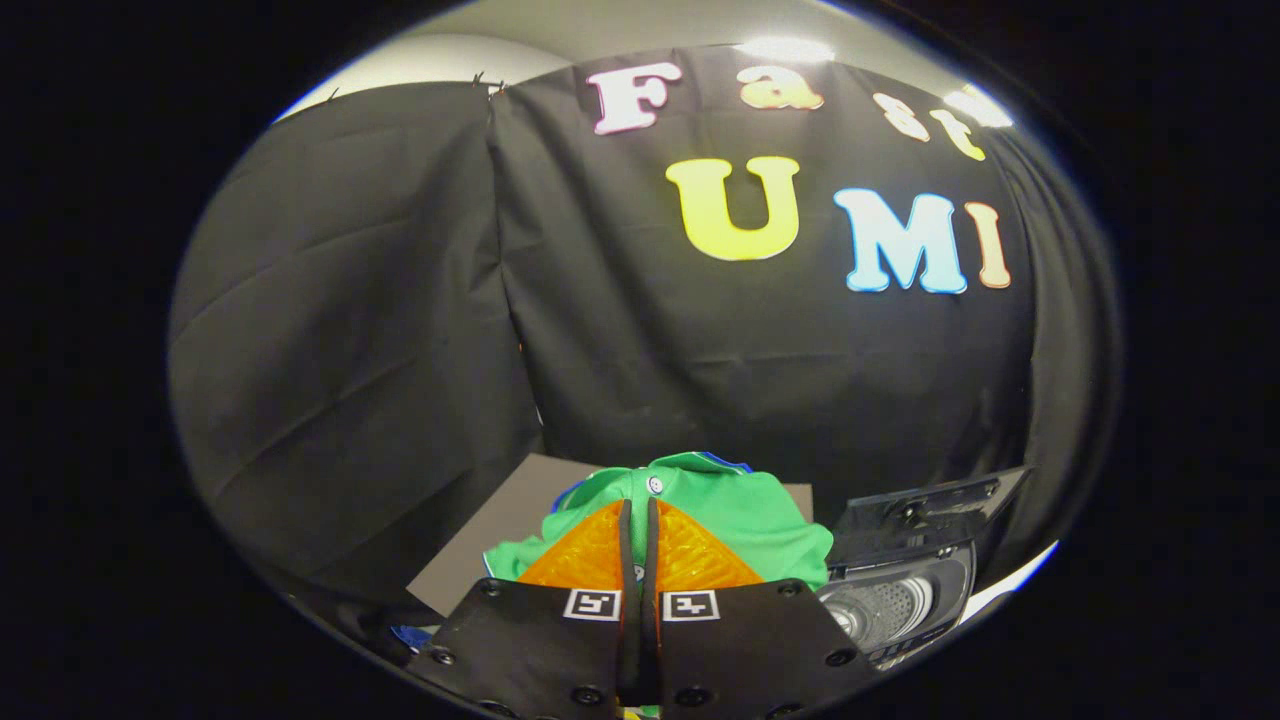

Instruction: Put the clothes into the washing machine and then close the washing machine lid.

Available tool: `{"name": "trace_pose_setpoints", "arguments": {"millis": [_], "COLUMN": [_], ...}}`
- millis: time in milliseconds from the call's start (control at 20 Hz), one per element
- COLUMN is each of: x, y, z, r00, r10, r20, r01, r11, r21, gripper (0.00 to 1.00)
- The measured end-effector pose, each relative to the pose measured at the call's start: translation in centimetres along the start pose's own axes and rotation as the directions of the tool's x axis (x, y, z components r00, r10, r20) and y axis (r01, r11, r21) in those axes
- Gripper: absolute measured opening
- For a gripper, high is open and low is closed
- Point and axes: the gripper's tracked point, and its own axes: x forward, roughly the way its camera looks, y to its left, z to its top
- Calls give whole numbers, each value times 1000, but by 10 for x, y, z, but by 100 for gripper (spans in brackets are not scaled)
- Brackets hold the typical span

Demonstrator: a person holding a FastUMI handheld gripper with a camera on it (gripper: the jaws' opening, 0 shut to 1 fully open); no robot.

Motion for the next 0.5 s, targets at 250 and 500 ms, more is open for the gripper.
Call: {"name": "trace_pose_setpoints", "arguments": {"millis": [250,500], "x": [-42,-76], "y": [-54,-117], "z": [35,38], "r00": [995,986], "r10": [-33,-91], "r20": [94,139], "r01": [31,86], "r11": [999,995], "r21": [24,44], "gripper": [1,1]}}
